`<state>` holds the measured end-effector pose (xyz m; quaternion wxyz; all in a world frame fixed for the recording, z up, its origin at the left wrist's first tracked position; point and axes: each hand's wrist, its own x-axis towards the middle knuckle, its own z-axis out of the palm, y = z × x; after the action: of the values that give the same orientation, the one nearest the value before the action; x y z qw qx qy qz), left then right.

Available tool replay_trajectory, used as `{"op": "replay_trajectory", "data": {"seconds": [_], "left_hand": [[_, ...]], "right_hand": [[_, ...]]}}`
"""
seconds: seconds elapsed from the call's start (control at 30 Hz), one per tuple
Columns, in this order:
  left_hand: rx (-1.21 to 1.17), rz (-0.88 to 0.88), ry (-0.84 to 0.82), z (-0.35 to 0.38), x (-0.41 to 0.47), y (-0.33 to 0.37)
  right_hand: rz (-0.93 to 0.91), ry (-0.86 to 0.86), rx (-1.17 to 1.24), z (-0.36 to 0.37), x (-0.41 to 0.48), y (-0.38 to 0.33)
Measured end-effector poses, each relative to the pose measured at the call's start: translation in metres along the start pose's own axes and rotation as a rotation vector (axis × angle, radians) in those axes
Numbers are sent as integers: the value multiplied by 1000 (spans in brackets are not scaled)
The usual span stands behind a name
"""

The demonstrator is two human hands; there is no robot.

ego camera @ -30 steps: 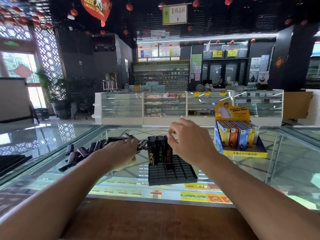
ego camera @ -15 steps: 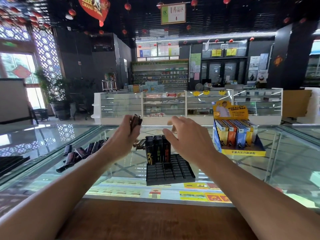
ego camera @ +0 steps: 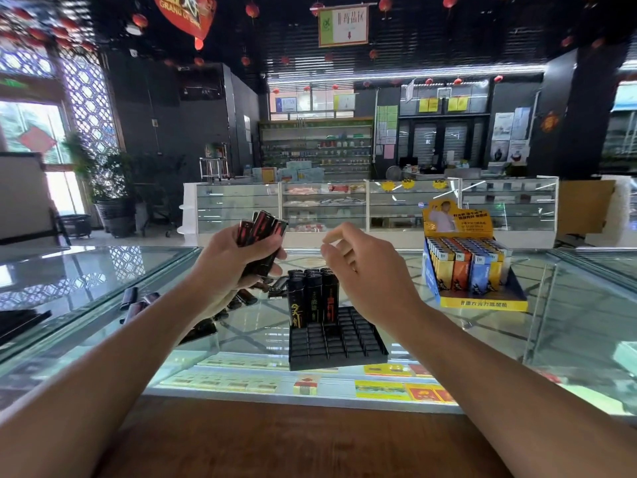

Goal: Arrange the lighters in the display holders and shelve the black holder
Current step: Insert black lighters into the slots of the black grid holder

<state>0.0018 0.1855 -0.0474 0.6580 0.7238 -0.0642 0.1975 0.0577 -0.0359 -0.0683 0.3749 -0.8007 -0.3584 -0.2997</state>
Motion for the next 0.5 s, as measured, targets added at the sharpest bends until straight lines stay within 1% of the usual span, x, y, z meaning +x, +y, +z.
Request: {"op": "replay_trajectory", "data": {"seconds": [0.17, 0.37, 0.43, 0.5], "left_hand": [[125, -14, -79, 6, -5, -2], [267, 99, -111, 11, -8, -2], [278, 138, -102, 12, -9, -1], [226, 127, -117, 11, -7, -2]], "right_hand": [[-61, 27, 64, 0, 0, -1], [-91, -9, 136, 1, 3, -1], [-71, -14, 194, 0, 4, -1], [-43, -2, 281, -2, 5, -1]]}}
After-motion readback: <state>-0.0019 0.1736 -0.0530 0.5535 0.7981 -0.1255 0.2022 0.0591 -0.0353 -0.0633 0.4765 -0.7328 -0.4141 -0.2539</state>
